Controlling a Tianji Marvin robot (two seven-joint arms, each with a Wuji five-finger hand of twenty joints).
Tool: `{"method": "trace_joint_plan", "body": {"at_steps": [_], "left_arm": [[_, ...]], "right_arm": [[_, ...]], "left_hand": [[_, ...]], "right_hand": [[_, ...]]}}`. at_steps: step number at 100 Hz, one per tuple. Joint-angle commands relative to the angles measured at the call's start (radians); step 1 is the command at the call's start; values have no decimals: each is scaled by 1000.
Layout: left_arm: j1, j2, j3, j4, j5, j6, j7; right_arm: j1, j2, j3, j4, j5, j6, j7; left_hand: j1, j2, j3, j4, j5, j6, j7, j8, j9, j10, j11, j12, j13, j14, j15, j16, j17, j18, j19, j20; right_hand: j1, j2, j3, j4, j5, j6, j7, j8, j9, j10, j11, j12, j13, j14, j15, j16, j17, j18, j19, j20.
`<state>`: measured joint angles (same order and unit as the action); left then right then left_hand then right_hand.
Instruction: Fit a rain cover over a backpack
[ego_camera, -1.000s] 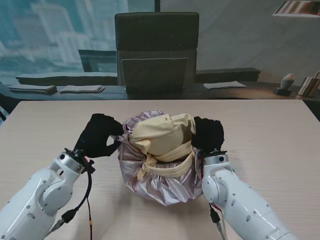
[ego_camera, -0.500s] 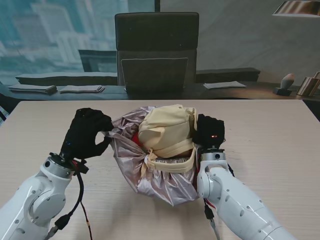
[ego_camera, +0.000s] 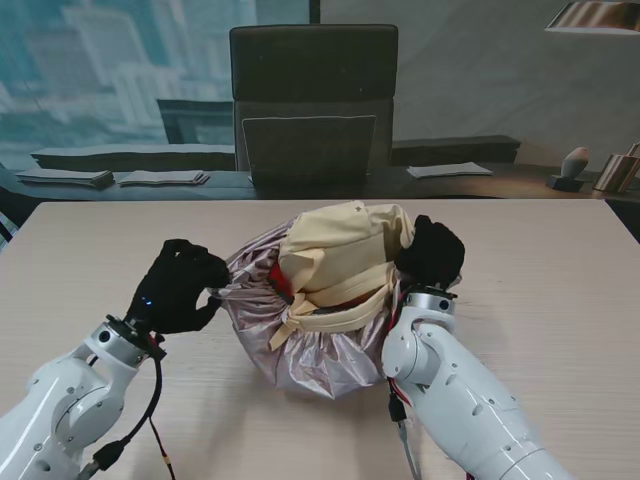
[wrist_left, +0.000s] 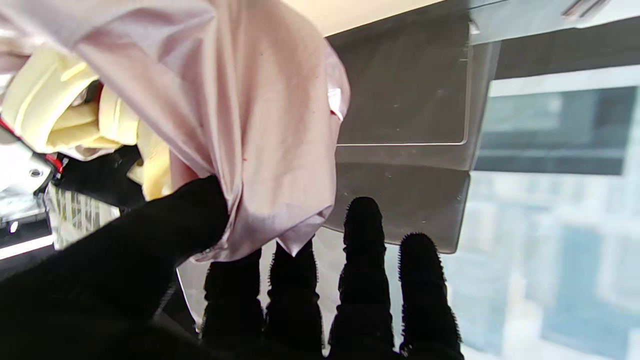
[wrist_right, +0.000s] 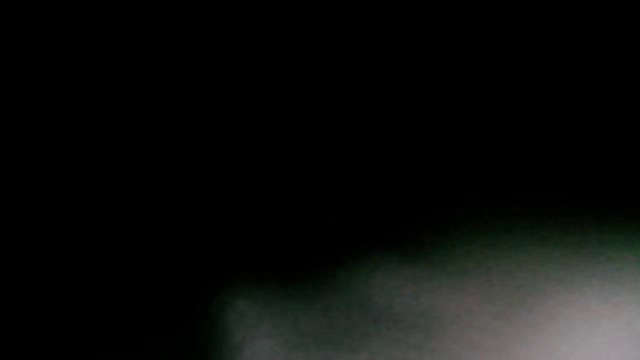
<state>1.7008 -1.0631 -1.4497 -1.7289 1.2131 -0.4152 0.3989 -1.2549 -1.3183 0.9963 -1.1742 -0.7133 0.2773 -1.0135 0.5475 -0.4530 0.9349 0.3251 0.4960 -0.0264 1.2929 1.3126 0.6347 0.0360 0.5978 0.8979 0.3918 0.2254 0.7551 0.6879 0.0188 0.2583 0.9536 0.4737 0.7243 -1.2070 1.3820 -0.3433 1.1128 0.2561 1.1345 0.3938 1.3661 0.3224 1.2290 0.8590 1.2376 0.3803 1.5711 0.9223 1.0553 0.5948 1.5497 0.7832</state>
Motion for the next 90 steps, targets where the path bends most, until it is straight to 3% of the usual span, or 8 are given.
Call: {"method": "trace_joint_plan", "body": {"at_steps": [1,20,36,61,66,74,79,90], "left_arm": [[22,9,-20,-17,6,4,-38],[-17,15,19,29,-21,22,-138],[-79,25,80,81,-81,9,-300],[-116,52,123,121,-54,23,-490],[-115,54,122,126,-52,32,-511],[-98,57,104,104,-48,50,-558],[-88,54,90,92,-63,55,-561],[-66,47,53,66,-77,39,-521]], "right_arm": [[22,29,-13,11,-65,-46,20],[-11,62,-26,-39,-90,-190,100],[-49,84,-32,-81,-110,-293,153],[-80,48,-2,-124,26,-337,172],[-85,45,6,-131,40,-344,177],[-93,48,16,-141,45,-358,194],[-95,52,19,-142,42,-370,202],[-103,53,25,-154,50,-385,216]], "left_hand": [[46,-1,97,21,29,-71,41,-22,3,-26,-1,-20,13,-11,-30,-7,-19,-22,1,10],[39,-37,113,2,64,-122,9,-36,23,-36,-17,-70,45,-8,-58,-28,-16,-21,1,9],[31,-48,121,-58,80,-159,-42,-42,-30,-42,-59,-278,33,-45,-128,-77,-1,-42,-14,1],[-8,-58,74,-25,91,-233,-114,-128,-70,-41,-61,-313,12,-59,-144,-80,-23,-35,-53,-17],[6,-65,-2,-41,87,-249,-152,-195,-63,-27,-66,-319,19,-52,-150,-78,-24,-23,-58,-21],[38,-44,-298,-200,-92,-187,-208,-341,-128,8,-89,-324,-15,-19,-163,-67,-41,-16,-87,-37],[6,53,-475,-193,-179,-175,-287,-397,-160,19,-99,-323,-30,-16,-167,-58,-49,-11,-100,-44],[12,96,-623,-228,-296,-202,-398,-532,-170,8,-97,-311,-7,-30,-148,-35,-20,-21,-84,-37]], "right_hand": [[154,53,120,78,61,0,55,15,87,201,156,9,60,-106,164,39,44,93,38,9],[131,85,110,69,55,-43,50,23,86,185,149,6,60,-109,149,31,33,87,-2,-17],[114,97,106,62,52,-72,47,30,86,169,141,5,60,-113,137,25,28,83,-23,-33],[109,149,86,58,45,-83,37,40,86,175,117,1,60,-89,115,14,9,103,-75,-63],[108,152,83,57,44,-86,37,41,86,175,117,2,59,-87,114,14,9,103,-77,-64],[104,153,80,55,44,-93,37,42,86,175,118,3,59,-87,114,14,7,103,-79,-65],[104,154,80,54,44,-96,36,43,86,175,118,3,59,-87,114,14,7,103,-80,-65],[102,158,81,54,43,-102,35,44,86,175,117,5,59,-83,111,13,-4,103,-84,-65]]}}
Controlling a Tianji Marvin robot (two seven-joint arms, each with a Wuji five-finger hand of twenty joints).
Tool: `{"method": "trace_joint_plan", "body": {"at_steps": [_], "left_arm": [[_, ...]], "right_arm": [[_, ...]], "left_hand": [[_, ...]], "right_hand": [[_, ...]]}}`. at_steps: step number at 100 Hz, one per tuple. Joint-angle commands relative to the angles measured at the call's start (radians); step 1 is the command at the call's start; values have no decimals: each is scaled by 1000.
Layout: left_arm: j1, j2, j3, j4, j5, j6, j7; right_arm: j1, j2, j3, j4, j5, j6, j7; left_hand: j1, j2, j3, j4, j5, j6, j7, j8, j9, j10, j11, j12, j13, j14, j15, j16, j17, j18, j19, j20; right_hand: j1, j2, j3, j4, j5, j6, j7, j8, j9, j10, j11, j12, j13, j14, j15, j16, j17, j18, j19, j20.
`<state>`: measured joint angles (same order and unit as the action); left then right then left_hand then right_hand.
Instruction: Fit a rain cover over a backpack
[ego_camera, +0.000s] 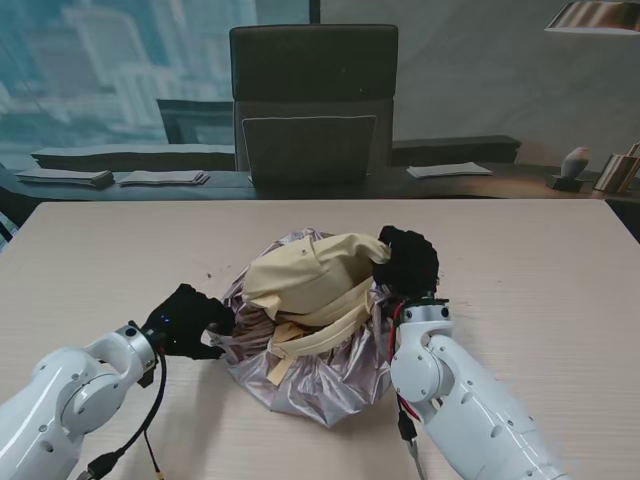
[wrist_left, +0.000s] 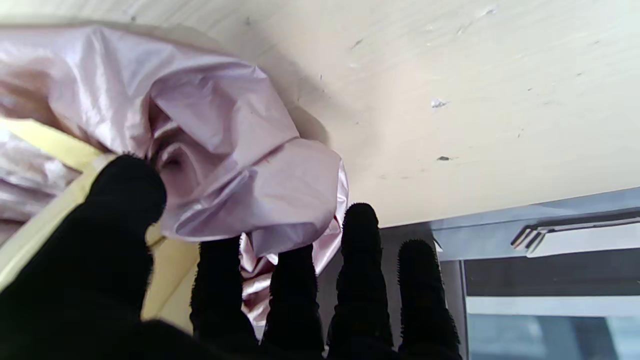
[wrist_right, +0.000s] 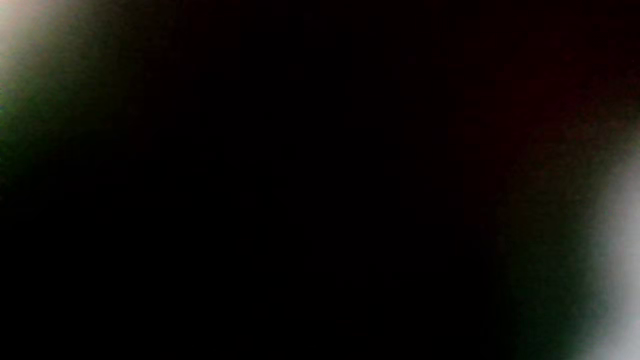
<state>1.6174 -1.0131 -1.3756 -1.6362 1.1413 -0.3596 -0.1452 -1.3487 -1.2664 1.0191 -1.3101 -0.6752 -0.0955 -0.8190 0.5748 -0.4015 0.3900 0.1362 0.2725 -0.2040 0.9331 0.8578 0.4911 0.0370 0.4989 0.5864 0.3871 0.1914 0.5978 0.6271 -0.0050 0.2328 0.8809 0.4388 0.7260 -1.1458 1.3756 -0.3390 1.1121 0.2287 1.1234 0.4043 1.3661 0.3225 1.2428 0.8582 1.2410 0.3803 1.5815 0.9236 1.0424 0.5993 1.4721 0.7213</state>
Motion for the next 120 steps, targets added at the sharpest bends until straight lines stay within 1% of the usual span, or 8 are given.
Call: {"method": "trace_joint_plan", "body": {"at_steps": [1,15,20,32,49,78,101,120], "left_arm": [[19,-4,-25,-28,-4,-20,34],[29,-20,-48,-13,-5,-49,220],[24,-28,-43,4,-13,-52,294],[-4,-40,-11,33,-40,-52,364],[-86,-22,56,84,-13,-100,292],[-258,-13,216,271,-28,-134,305],[-360,-9,321,386,-26,-120,338],[-310,-9,272,349,-10,-102,359]], "right_arm": [[-10,1,3,-19,14,-13,22],[-13,1,6,-27,22,-19,28],[-13,1,7,-29,22,-20,32],[-16,0,10,-37,31,-24,36],[-22,-3,15,-52,52,-23,47],[-35,-3,21,-77,76,-21,79],[-60,-16,42,-131,197,-3,136],[-85,-33,80,-191,340,23,168]], "left_hand": [[-13,48,-83,-37,-76,-27,-47,-90,-27,7,3,1,1,2,11,28,8,1,-6,1],[60,106,-52,-28,-36,-81,-79,-161,-5,11,27,15,30,2,61,55,56,-21,69,40],[155,17,189,-141,38,-122,-36,-222,37,-1,57,31,63,-10,102,73,78,-34,108,63],[423,-25,266,-244,313,-124,-34,-321,260,-26,-80,317,153,-12,199,100,118,-40,168,95],[328,-50,238,-227,377,-153,-35,-466,285,-45,-43,344,192,-20,268,143,147,-31,216,120],[268,-127,207,-214,443,-109,10,-507,413,-71,30,335,314,-22,332,157,229,-33,302,158],[322,1,108,-215,249,-56,-89,-484,281,-54,3,171,249,-44,206,54,213,-56,304,162],[310,78,63,-210,151,-14,-114,-468,189,-39,44,76,213,-51,171,29,211,-71,301,159]], "right_hand": [[99,97,87,49,43,-75,46,34,86,174,103,6,55,-81,100,11,8,99,-6,-3],[98,96,87,48,44,-83,46,36,86,173,102,6,55,-78,99,11,-2,99,-4,0],[96,97,87,48,43,-84,45,36,86,173,101,6,55,-78,99,11,-6,98,-5,1],[94,98,87,48,43,-86,45,38,86,171,99,6,55,-78,99,11,-14,98,-4,4],[93,101,88,48,42,-89,44,39,86,170,97,7,55,-77,97,11,-19,97,-1,8],[89,112,86,49,39,-96,41,43,86,167,89,6,55,-70,88,7,-46,86,1,17],[87,130,83,54,37,-100,42,53,86,172,83,7,54,-53,86,6,-76,75,9,33],[86,126,82,53,39,-95,41,61,85,179,90,17,54,-50,98,11,-83,69,23,51]]}}
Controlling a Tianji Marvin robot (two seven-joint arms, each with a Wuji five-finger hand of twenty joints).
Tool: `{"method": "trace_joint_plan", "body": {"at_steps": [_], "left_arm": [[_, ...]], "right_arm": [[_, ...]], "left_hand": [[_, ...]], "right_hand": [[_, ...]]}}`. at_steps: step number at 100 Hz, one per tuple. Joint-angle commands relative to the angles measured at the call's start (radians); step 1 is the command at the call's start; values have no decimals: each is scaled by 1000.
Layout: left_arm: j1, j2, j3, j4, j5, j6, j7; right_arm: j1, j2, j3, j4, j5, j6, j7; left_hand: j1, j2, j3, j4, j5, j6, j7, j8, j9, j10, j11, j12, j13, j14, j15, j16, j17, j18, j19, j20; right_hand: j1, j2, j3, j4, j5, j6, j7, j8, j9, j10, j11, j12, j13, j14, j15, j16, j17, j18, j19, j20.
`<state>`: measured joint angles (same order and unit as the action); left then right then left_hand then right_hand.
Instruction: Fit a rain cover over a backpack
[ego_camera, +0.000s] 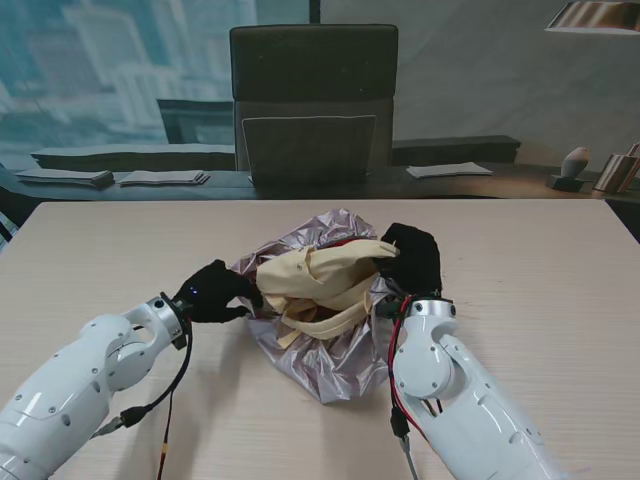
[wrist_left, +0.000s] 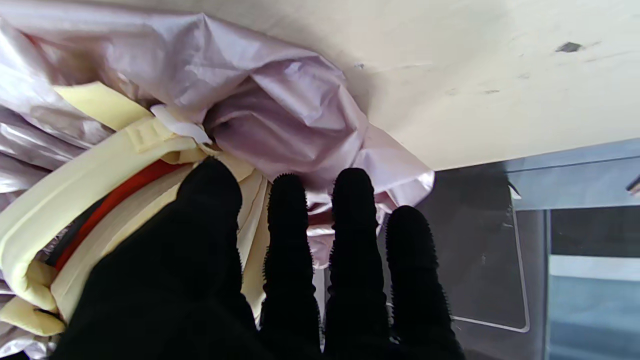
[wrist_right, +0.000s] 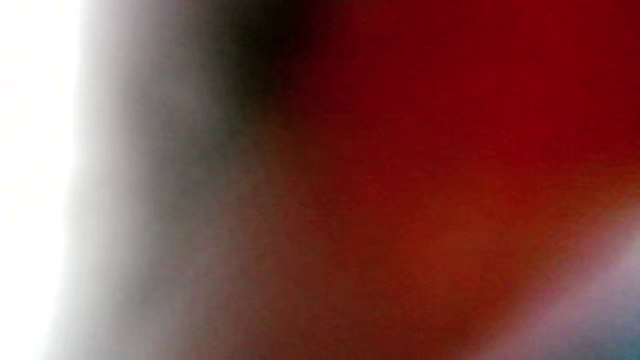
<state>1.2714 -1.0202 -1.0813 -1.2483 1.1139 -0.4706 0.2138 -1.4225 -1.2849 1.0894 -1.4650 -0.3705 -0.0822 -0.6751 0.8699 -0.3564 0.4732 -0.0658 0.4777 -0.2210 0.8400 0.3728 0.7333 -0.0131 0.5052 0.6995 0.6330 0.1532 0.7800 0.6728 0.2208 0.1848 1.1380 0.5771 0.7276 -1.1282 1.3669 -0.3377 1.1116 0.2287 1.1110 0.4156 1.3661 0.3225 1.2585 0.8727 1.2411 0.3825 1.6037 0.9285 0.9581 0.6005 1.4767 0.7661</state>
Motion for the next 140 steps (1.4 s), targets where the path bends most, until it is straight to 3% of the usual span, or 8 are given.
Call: {"method": "trace_joint_plan", "body": {"at_steps": [1,20,45,57,73,97,116,140], "left_arm": [[41,-2,-28,-44,22,11,3],[120,-1,-115,-105,50,53,4],[105,-4,-123,-100,32,82,-30],[48,-3,-68,-62,6,68,-63],[-29,2,28,-22,12,102,-101],[-116,3,139,30,-2,175,-149],[-180,-1,226,99,-45,216,-176],[-288,-27,359,251,-173,129,-122]], "right_arm": [[-13,-16,12,-40,45,13,26],[-41,-29,42,-103,205,61,67],[-63,-26,55,-148,325,75,138],[-71,-16,54,-154,342,63,178],[-93,5,61,-177,372,38,265],[-126,36,80,-224,423,18,386],[-136,50,87,-243,453,8,447],[-136,62,88,-247,478,22,505]], "left_hand": [[13,34,-21,-8,-56,4,-22,18,-60,12,40,-42,-38,-12,-13,-17,-17,-24,44,20],[26,46,-31,-3,-70,26,-20,21,-193,36,67,-128,-163,-3,-47,-27,-87,-27,21,15],[137,115,-107,-11,-80,11,-50,12,-263,44,89,-127,-257,22,-50,-23,-177,-25,-19,-4],[157,177,-145,4,-128,-53,-90,11,-252,43,78,-30,-260,17,-17,4,-188,-29,-19,-7],[63,172,-108,25,-313,-38,-169,1,-263,25,114,19,-231,14,61,70,-172,-34,1,2],[-33,62,39,16,-278,-15,-162,10,-215,-6,152,183,-171,3,186,171,-138,-37,39,24],[-108,31,125,40,-323,-41,-193,-2,-258,-25,173,161,-168,-8,208,196,-139,-41,48,30],[-131,-68,229,42,-314,-118,-761,-288,-306,-85,248,117,-151,-52,245,215,-130,-74,60,33]], "right_hand": [[86,108,92,52,40,-94,54,51,85,179,74,3,54,-52,76,7,1,68,19,7],[86,113,91,53,38,-94,53,53,85,181,74,7,53,-47,78,8,-14,66,18,16],[85,114,90,54,35,-107,51,58,85,188,67,9,53,-36,75,8,-42,62,19,34],[82,114,90,53,35,-113,49,59,85,188,66,11,53,-35,74,9,-50,51,17,40],[79,114,90,52,33,-120,47,60,85,185,64,12,53,-42,66,6,-58,49,15,47],[74,116,91,51,31,-130,46,63,84,178,61,13,54,-47,65,5,-68,41,12,53],[71,116,92,50,31,-134,45,66,85,174,59,14,54,-52,66,5,-72,35,10,58],[71,115,92,49,31,-138,44,67,85,174,58,16,54,-52,66,4,-77,27,9,66]]}}
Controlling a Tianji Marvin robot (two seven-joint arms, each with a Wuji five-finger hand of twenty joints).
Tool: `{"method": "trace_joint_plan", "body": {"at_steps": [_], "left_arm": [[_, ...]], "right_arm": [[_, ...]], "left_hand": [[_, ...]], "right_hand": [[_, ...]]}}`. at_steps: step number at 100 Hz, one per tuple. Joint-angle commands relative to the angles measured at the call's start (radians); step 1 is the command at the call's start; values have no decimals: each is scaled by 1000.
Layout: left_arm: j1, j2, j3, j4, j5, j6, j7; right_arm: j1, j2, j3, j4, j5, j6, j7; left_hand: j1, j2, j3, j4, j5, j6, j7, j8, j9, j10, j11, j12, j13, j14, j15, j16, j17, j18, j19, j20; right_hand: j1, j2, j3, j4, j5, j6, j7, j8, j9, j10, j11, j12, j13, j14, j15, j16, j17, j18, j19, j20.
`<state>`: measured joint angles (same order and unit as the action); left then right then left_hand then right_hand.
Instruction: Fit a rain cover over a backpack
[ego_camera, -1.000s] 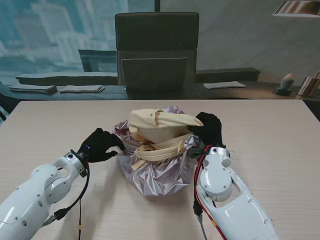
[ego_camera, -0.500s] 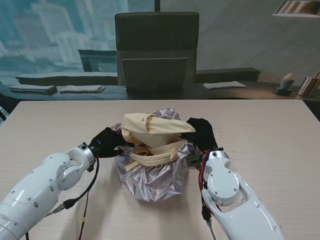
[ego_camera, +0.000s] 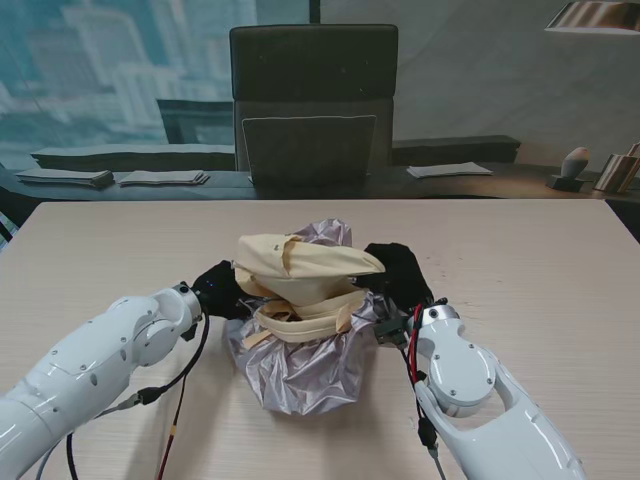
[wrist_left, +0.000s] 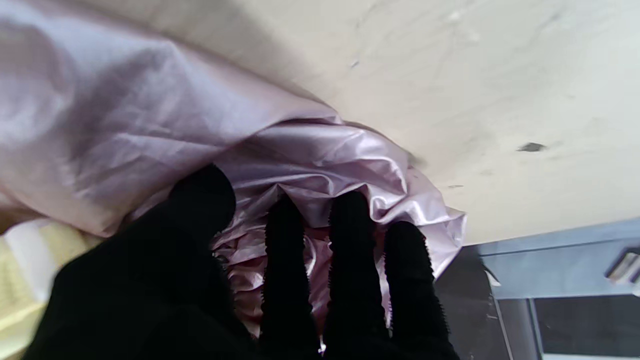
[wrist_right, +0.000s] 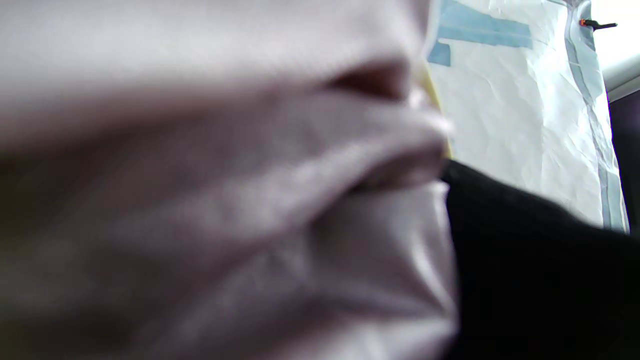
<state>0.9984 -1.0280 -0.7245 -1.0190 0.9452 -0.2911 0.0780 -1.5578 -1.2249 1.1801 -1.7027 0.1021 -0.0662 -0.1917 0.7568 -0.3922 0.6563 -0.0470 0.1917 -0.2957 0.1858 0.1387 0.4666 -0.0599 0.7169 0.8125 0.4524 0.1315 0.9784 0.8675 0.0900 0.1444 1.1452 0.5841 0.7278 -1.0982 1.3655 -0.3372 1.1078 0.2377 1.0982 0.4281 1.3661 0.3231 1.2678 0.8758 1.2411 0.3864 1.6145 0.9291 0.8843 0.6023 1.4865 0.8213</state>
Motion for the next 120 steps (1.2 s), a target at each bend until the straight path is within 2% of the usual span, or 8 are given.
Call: {"method": "trace_joint_plan", "body": {"at_steps": [1,22,41,60,67,84,98,120], "left_arm": [[-18,-20,7,29,-9,-60,21],[-71,-45,79,118,-71,-159,88],[-128,-33,179,110,-77,-129,-23],[-131,-8,191,62,-44,-77,-107],[-101,11,140,8,3,-66,-156],[31,45,-59,-110,130,-78,-230],[179,56,-253,-219,229,-104,-246],[365,59,-483,-376,347,-125,-243]], "right_arm": [[-1,1,-3,-9,6,6,22],[1,0,-7,-9,10,15,20],[2,3,-4,-11,15,9,30],[6,3,3,-10,-3,3,25],[10,2,3,-2,-28,3,11],[28,-4,-4,42,-156,-9,-58],[54,9,-17,107,-370,-41,-97],[86,36,-46,167,-585,-81,-117]], "left_hand": [[-19,-35,47,23,-29,-44,-115,-56,-39,-39,39,5,32,-31,49,20,3,-35,54,26],[-55,-88,36,19,-21,-48,-120,-3,-20,-45,81,23,84,-45,80,19,36,-30,69,32],[-52,-87,84,12,-32,-24,362,182,-42,-56,69,52,49,-46,94,47,-33,-14,0,1],[-135,-88,-4,13,191,-14,583,289,-67,-43,43,73,7,-37,69,64,-90,-10,-43,-24],[-123,-117,-102,-11,287,-29,692,345,-62,-39,33,73,1,-37,57,64,-101,-5,-58,-35],[-78,-137,-252,4,449,-134,881,571,-21,-29,11,63,9,-29,37,55,-114,10,-76,-47],[-114,-125,-232,1,506,-110,915,742,3,-25,-3,44,26,-26,29,49,-111,16,-76,-47],[-130,-107,-219,-4,518,-95,926,811,21,-19,-31,14,45,-26,4,35,-105,31,-86,-52]], "right_hand": [[71,85,94,49,34,-146,56,55,85,173,49,13,54,-56,55,4,-4,25,-1,11],[70,85,93,48,34,-148,56,56,85,173,48,14,54,-56,55,4,-8,21,-3,16],[69,86,94,48,34,-149,55,56,85,173,48,15,54,-56,55,3,-12,20,-5,19],[71,86,94,49,34,-149,55,57,85,171,47,15,54,-56,55,3,-11,17,-4,23],[73,85,94,49,34,-143,55,57,85,171,47,15,54,-56,55,3,-5,19,-4,24],[81,83,92,51,38,-124,58,58,85,176,51,19,55,-63,61,6,23,29,-6,22],[89,83,90,54,39,-112,57,53,85,183,51,22,54,-64,67,12,43,43,-13,18],[88,84,91,54,40,-117,58,50,85,180,52,23,54,-72,68,13,55,44,-18,13]]}}
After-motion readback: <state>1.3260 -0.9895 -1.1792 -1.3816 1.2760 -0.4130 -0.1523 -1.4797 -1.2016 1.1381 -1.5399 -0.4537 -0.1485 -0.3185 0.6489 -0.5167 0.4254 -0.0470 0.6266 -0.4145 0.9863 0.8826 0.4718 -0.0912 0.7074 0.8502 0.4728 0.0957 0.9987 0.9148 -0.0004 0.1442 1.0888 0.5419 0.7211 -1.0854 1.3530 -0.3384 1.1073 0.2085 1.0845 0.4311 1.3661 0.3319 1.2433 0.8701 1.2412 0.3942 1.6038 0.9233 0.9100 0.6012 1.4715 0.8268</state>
